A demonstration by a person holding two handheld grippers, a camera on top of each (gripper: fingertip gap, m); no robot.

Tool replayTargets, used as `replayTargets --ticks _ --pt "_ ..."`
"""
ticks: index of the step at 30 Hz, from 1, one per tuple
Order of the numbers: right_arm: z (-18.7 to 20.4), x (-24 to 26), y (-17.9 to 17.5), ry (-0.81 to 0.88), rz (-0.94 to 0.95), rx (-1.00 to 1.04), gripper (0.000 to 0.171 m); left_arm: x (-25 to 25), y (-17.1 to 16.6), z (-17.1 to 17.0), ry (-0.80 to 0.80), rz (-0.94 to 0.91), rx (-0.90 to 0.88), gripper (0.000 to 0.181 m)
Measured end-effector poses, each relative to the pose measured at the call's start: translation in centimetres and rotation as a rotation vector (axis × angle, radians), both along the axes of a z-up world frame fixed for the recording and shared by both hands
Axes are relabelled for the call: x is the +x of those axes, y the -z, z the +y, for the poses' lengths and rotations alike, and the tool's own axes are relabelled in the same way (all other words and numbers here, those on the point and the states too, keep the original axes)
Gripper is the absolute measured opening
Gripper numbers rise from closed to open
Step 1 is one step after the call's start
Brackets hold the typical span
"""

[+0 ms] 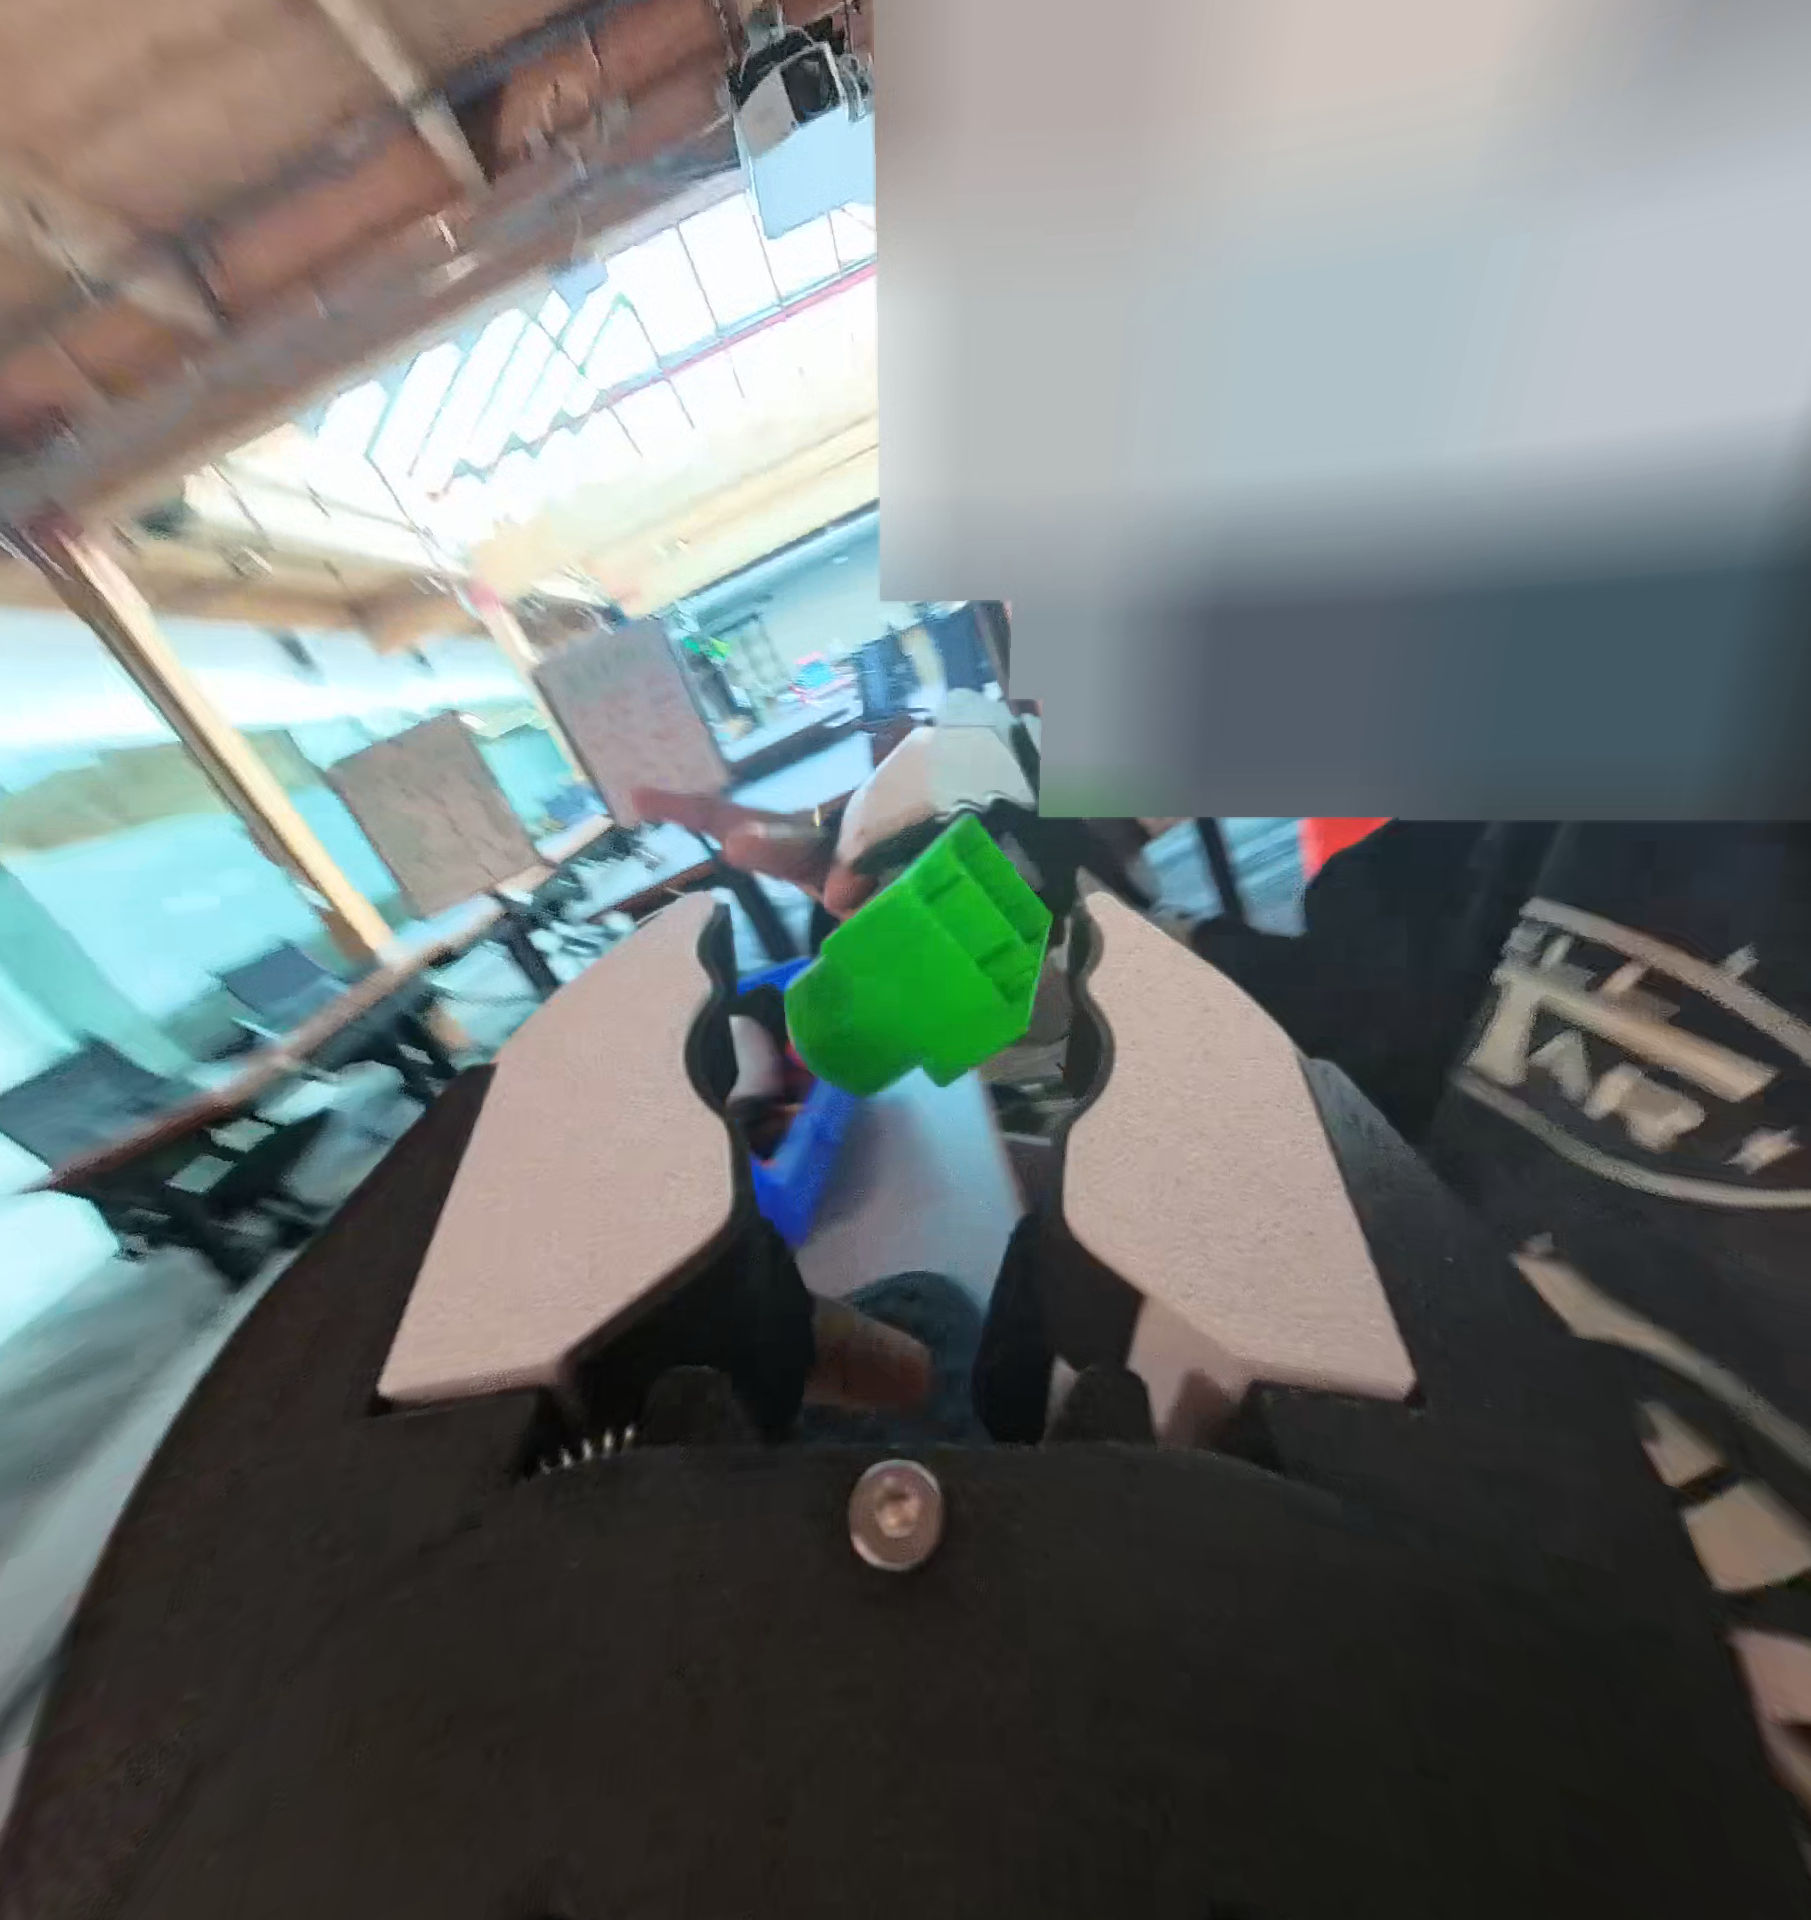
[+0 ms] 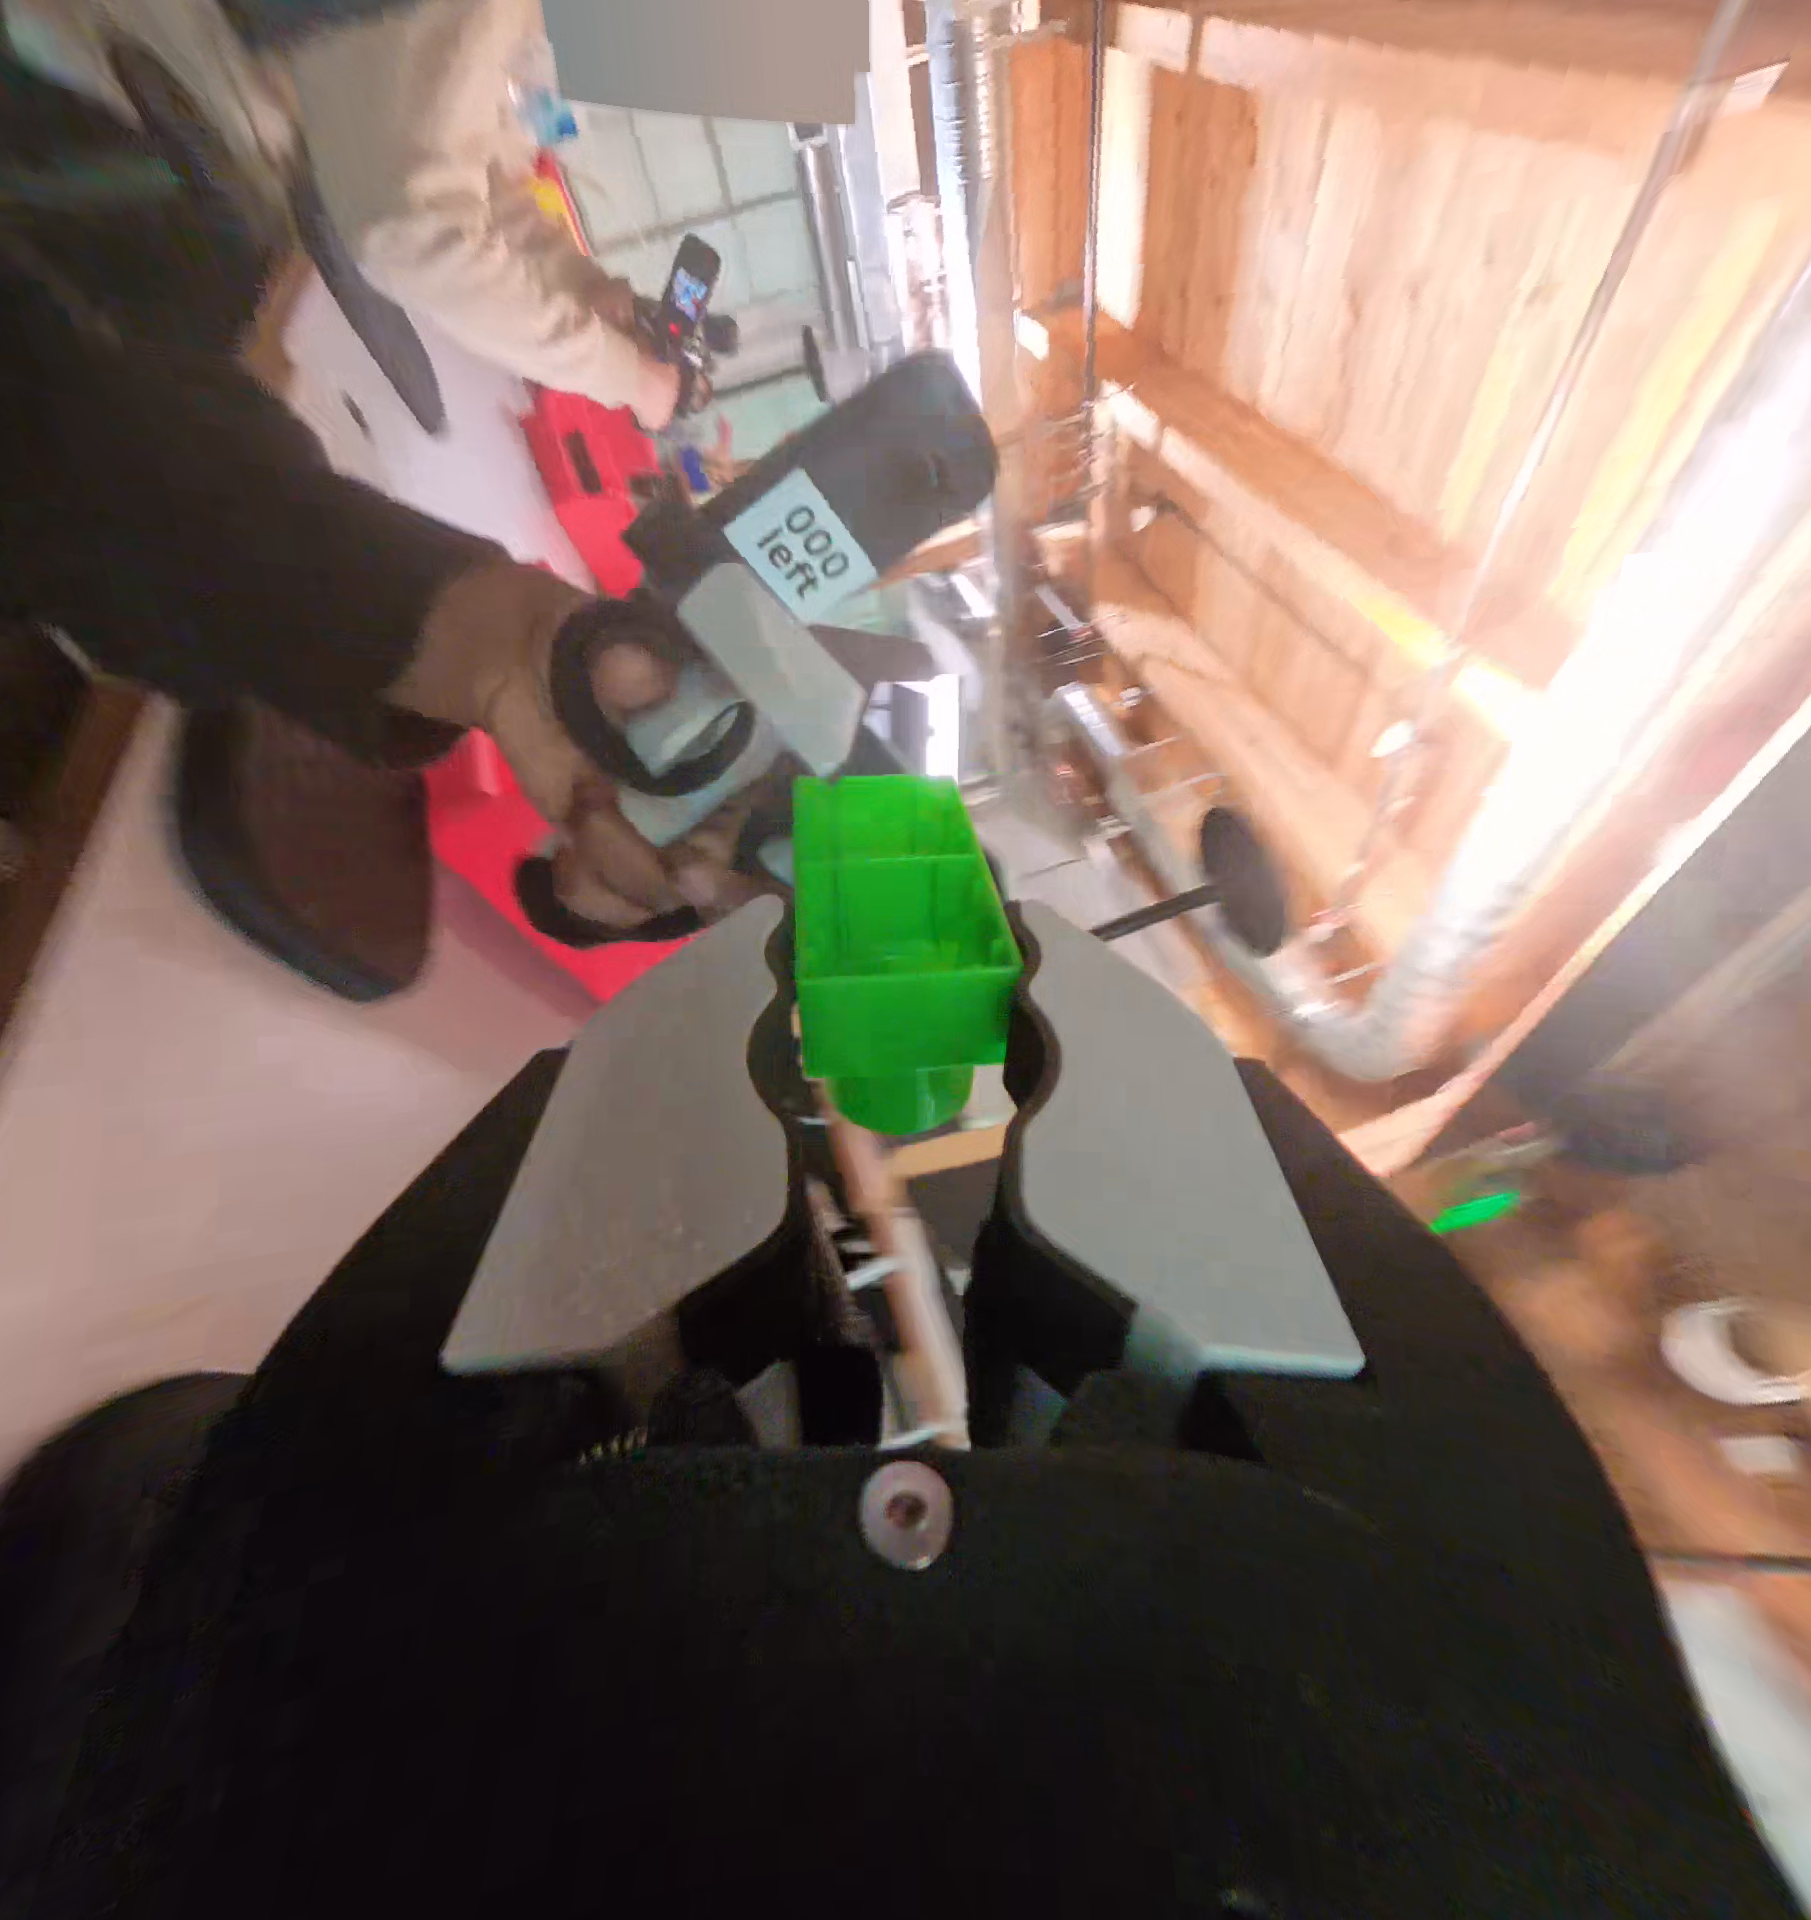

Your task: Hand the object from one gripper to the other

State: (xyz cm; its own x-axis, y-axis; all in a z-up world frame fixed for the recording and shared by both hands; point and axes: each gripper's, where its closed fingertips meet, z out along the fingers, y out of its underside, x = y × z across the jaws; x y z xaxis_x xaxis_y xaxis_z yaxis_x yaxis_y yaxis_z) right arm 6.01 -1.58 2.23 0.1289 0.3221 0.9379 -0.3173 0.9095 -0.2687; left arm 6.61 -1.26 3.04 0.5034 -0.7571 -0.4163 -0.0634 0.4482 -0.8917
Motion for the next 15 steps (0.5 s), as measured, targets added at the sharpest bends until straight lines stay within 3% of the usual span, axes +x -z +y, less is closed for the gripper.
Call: replayTargets --ticks 3,7,11,15 --pt "0.2 0.0 0.1 -0.12 -0.137 -0.241 0.037 0.4 0.1 -0.7 -0.084 0.122 0.198 0.061" --pt "-0.3 0.3 0.3 -0.253 -0.251 -0.425 0.037 1.0 0.9 -0.4 -0.134 0.213 0.235 0.056" --pt "-0.4 0.3 0.6 -0.279 -0.292 -0.458 0.038 1.2 1.0 -0.4 -0.103 0.195 0.179 0.037" --pt "-0.5 0.2 0.4 -0.282 -0.259 -0.45 0.04 0.9 0.7 -0.4 -0.045 0.116 0.029 0.037"
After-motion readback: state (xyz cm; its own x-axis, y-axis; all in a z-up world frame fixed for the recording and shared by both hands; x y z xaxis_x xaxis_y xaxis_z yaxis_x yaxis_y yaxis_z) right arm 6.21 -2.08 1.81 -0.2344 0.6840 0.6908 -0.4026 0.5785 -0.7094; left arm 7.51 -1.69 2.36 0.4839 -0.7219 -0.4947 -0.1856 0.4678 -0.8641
